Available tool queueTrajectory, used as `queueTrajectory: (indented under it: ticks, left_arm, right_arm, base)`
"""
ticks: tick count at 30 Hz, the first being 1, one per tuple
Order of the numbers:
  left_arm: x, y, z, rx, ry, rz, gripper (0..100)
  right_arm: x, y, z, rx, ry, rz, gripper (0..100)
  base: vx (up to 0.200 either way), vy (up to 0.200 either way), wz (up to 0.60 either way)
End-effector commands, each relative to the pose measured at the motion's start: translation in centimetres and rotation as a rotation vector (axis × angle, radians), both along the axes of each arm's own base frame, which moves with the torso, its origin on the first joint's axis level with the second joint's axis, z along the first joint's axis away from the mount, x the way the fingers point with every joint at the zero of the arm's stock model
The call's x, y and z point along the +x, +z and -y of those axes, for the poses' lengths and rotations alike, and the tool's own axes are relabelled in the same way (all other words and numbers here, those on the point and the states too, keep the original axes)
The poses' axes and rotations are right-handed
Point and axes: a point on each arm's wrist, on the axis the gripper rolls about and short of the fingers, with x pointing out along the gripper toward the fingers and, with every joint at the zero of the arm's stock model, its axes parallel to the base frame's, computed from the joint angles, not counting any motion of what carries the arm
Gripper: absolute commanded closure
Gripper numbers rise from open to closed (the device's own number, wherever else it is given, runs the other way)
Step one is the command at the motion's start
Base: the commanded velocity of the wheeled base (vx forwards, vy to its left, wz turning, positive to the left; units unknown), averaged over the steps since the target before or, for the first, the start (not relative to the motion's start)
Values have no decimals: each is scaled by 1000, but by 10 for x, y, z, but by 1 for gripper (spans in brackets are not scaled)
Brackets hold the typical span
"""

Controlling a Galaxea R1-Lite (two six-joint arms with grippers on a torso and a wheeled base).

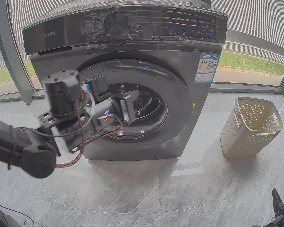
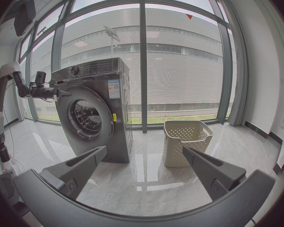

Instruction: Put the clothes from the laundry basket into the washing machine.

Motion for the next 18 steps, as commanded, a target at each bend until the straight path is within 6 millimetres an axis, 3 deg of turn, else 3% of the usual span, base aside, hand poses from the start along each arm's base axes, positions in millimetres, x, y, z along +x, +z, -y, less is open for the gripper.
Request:
queueTrajectory:
  ticks: [1, 8, 11, 18]
  left_arm:
    - [-106, 14, -60, 21, -94, -13, 100]
    - [-149, -6, -97, 41, -82, -21, 100]
    - [-155, -11, -102, 49, -80, -23, 100]
    - [-190, -34, -130, 88, -60, -27, 100]
  right_arm:
    - [0, -5, 0, -2, 0, -6, 0]
    - [0, -5, 0, -2, 0, -6, 0]
    - [1, -5, 0, -4, -1, -7, 0]
    - [0, -5, 0, -2, 0, -6, 0]
  base:
    - [0, 0, 0]
    - [0, 0, 0]
    - [0, 0, 0]
    - [0, 0, 0]
